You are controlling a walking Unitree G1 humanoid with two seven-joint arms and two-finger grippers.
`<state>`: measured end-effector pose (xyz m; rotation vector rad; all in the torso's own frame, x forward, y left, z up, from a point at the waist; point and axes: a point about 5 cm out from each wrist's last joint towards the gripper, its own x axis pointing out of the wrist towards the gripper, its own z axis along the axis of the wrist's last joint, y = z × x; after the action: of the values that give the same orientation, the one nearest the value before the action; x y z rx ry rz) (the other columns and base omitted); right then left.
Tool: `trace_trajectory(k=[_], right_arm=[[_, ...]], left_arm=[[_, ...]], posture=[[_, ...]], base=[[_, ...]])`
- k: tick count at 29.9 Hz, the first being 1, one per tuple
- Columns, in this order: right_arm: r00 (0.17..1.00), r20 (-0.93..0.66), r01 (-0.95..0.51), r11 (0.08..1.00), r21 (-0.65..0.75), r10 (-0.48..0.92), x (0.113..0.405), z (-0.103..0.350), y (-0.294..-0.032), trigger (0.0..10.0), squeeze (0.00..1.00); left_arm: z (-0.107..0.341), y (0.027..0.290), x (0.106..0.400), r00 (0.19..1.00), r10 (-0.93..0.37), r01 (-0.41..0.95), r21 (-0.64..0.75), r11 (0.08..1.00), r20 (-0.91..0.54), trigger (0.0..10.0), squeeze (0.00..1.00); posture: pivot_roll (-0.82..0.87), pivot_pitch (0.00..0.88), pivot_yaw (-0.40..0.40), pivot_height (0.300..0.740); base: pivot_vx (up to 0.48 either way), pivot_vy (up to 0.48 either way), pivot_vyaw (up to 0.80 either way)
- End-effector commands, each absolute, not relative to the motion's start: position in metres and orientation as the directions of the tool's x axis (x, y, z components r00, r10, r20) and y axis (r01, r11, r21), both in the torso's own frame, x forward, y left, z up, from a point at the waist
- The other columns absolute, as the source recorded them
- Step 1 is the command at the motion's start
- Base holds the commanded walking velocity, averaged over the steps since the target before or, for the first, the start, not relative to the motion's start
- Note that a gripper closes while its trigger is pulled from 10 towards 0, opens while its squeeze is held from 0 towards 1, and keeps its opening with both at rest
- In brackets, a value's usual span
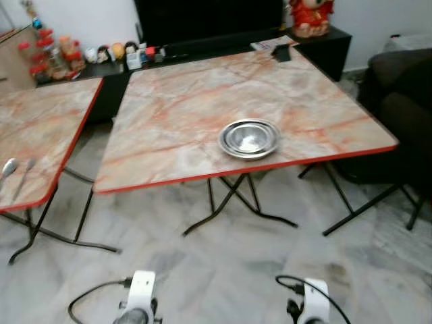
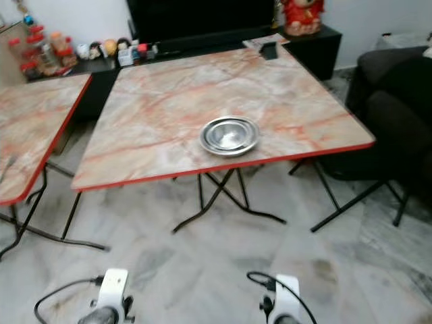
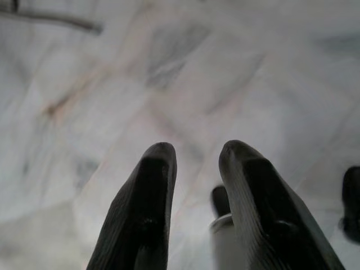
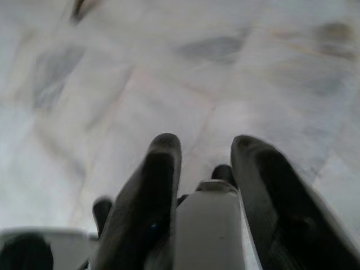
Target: Setting the table
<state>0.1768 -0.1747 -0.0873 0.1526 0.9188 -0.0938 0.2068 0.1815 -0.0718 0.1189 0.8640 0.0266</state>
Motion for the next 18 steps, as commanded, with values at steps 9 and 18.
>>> trace_trajectory(k=[9, 18], right_arm=[[0.616, -0.788, 0.137, 0.985, 0.102, -0.005, 0.1803, -0.0858, -0.1705, 10.0, 0.00], [0.613, -0.790, 0.140, 0.985, 0.102, -0.005, 0.1785, -0.0867, -0.1693, 10.0, 0.00]], left_arm=[[-0.0736, 0.1862, 0.2031, 0.632, 0.085, 0.034, 0.137, 0.990, -0.770, 10.0, 0.00], [-0.0734, 0.1871, 0.2033, 0.631, 0.089, 0.035, 0.142, 0.989, -0.770, 10.0, 0.00]], posture=[[-0.21, 0.000, 0.118, 0.740], [-0.21, 0.000, 0.119, 0.740]], base=[[0.000, 0.480, 0.00], [0.000, 0.480, 0.00]])
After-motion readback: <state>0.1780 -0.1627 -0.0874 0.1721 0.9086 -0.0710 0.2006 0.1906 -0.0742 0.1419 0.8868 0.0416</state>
